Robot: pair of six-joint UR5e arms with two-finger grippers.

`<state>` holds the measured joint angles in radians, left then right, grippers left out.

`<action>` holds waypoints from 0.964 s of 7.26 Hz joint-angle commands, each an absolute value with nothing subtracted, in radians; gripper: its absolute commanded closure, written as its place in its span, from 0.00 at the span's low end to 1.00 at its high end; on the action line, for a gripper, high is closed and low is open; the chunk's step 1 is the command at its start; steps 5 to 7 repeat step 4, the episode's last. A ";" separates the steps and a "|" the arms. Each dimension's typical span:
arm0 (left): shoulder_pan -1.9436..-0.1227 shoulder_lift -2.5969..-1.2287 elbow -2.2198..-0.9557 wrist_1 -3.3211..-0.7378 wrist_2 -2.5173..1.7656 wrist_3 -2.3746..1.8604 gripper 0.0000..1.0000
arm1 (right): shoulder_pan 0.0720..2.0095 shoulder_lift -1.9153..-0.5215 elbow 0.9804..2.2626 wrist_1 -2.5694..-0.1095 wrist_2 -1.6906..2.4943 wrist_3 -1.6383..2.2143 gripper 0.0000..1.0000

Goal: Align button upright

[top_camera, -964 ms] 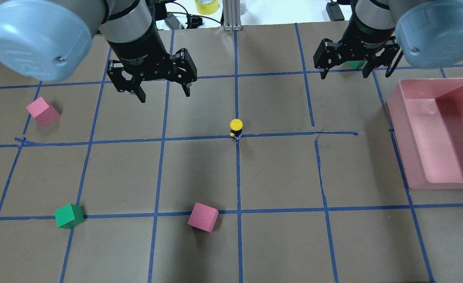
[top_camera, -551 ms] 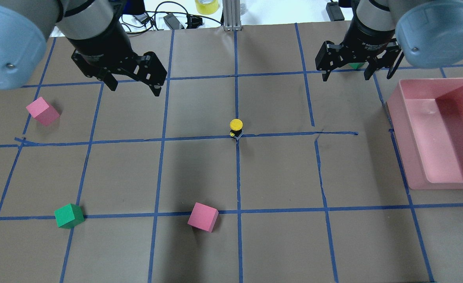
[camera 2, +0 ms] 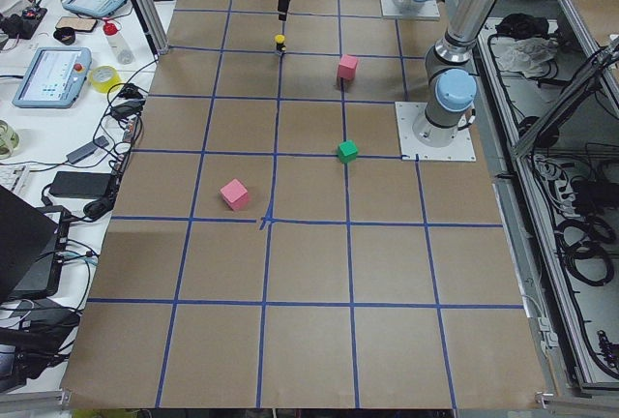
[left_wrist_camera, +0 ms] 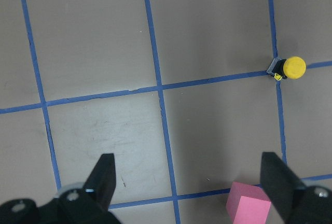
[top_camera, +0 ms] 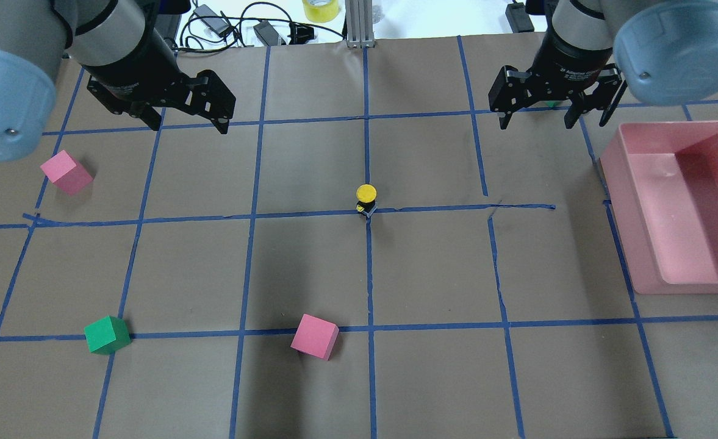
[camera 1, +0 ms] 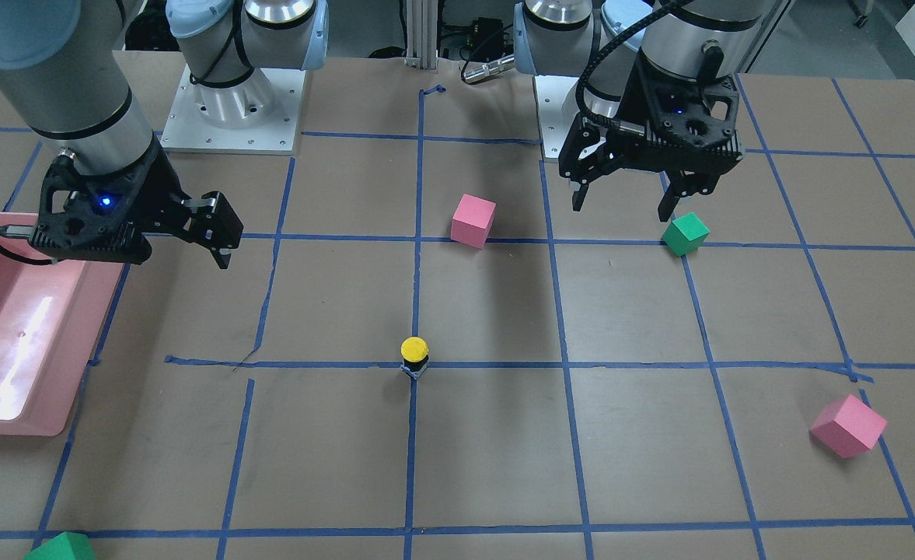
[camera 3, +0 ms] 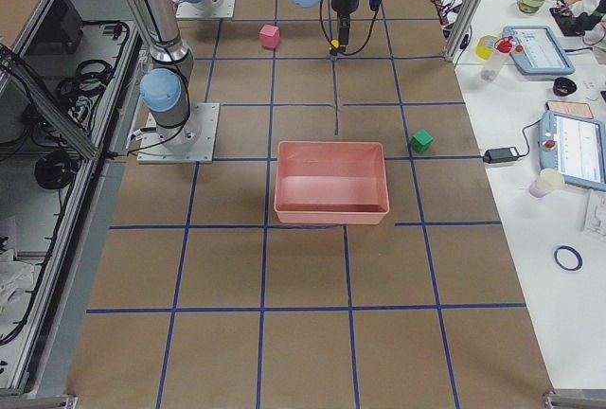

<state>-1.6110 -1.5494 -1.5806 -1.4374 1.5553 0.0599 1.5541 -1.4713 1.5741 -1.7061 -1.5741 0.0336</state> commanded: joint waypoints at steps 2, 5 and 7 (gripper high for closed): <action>-1.609 -1.540 -1.588 -1.439 1.555 0.044 0.00 | 1.554 -1.468 1.575 -1.700 -1.574 0.035 0.00; -1.609 -1.543 -1.589 -1.437 1.551 0.044 0.00 | 1.555 -1.463 1.575 -1.710 -1.571 0.052 0.00; -1.609 -1.543 -1.589 -1.437 1.551 0.044 0.00 | 1.555 -1.463 1.575 -1.710 -1.571 0.052 0.00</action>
